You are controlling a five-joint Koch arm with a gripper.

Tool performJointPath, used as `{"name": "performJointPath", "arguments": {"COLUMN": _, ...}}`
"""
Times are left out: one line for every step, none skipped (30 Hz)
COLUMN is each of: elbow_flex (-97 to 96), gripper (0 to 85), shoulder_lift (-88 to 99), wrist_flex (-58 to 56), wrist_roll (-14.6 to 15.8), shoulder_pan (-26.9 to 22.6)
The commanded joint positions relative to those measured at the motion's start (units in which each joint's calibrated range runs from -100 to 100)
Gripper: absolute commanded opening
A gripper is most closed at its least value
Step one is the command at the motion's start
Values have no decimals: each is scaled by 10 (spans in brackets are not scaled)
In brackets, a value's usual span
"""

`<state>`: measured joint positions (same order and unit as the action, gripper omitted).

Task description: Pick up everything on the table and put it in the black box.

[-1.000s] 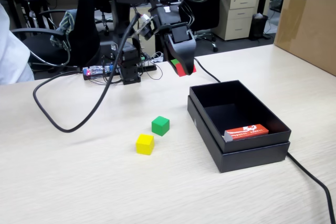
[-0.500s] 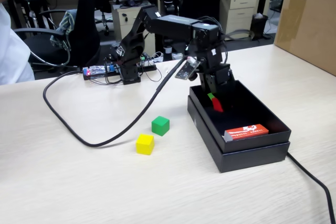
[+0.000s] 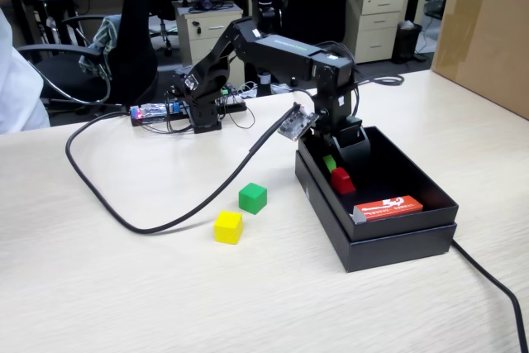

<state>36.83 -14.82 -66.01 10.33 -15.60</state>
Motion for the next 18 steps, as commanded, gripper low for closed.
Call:
{"name": "performJointPath", "arguments": {"elbow_flex": 14, "gripper": 394, "shoulder_lift": 190, "wrist_flex": -4, "wrist_roll": -1, "shoulder_pan": 15}}
{"name": "performJointPath", "arguments": {"elbow_flex": 10, "gripper": 392, "shoulder_lift": 233, "wrist_flex": -4, "wrist_roll": -3, "shoulder_pan": 22}}
{"name": "performJointPath", "arguments": {"elbow_flex": 3, "gripper": 392, "shoulder_lift": 267, "wrist_flex": -4, "wrist_roll": -12, "shoulder_pan": 32}}
{"name": "performJointPath", "arguments": {"elbow_flex": -3, "gripper": 392, "shoulder_lift": 293, "wrist_flex": -4, "wrist_roll": -21, "shoulder_pan": 42}}
{"name": "performJointPath", "arguments": {"elbow_flex": -9, "gripper": 392, "shoulder_lift": 313, "wrist_flex": -4, "wrist_roll": -30, "shoulder_pan": 52}}
{"name": "performJointPath", "arguments": {"elbow_flex": -20, "gripper": 392, "shoulder_lift": 329, "wrist_flex": -4, "wrist_roll": -41, "shoulder_pan": 62}}
{"name": "performJointPath", "arguments": {"elbow_flex": -34, "gripper": 392, "shoulder_lift": 345, "wrist_flex": -4, "wrist_roll": -50, "shoulder_pan": 72}}
{"name": "performJointPath", "arguments": {"elbow_flex": -52, "gripper": 394, "shoulder_lift": 360, "wrist_flex": -4, "wrist_roll": -58, "shoulder_pan": 82}}
{"name": "performJointPath", "arguments": {"elbow_flex": -71, "gripper": 394, "shoulder_lift": 371, "wrist_flex": -4, "wrist_roll": -65, "shoulder_pan": 91}}
{"name": "performJointPath", "arguments": {"elbow_flex": -91, "gripper": 396, "shoulder_lift": 379, "wrist_flex": -4, "wrist_roll": -71, "shoulder_pan": 99}}
{"name": "performJointPath", "arguments": {"elbow_flex": -113, "gripper": 419, "shoulder_lift": 385, "wrist_flex": -4, "wrist_roll": -76, "shoulder_pan": 105}}
{"name": "performJointPath", "arguments": {"elbow_flex": -133, "gripper": 439, "shoulder_lift": 389, "wrist_flex": -4, "wrist_roll": -80, "shoulder_pan": 111}}
{"name": "performJointPath", "arguments": {"elbow_flex": -154, "gripper": 455, "shoulder_lift": 392, "wrist_flex": -4, "wrist_roll": -82, "shoulder_pan": 116}}
{"name": "performJointPath", "arguments": {"elbow_flex": -174, "gripper": 461, "shoulder_lift": 394, "wrist_flex": -4, "wrist_roll": -84, "shoulder_pan": 120}}
{"name": "performJointPath", "arguments": {"elbow_flex": -192, "gripper": 464, "shoulder_lift": 394, "wrist_flex": -4, "wrist_roll": -84, "shoulder_pan": 123}}
{"name": "performJointPath", "arguments": {"elbow_flex": -211, "gripper": 464, "shoulder_lift": 397, "wrist_flex": -4, "wrist_roll": -84, "shoulder_pan": 125}}
{"name": "performJointPath", "arguments": {"elbow_flex": -228, "gripper": 465, "shoulder_lift": 399, "wrist_flex": -4, "wrist_roll": -84, "shoulder_pan": 126}}
{"name": "performJointPath", "arguments": {"elbow_flex": -244, "gripper": 468, "shoulder_lift": 402, "wrist_flex": -4, "wrist_roll": -84, "shoulder_pan": 126}}
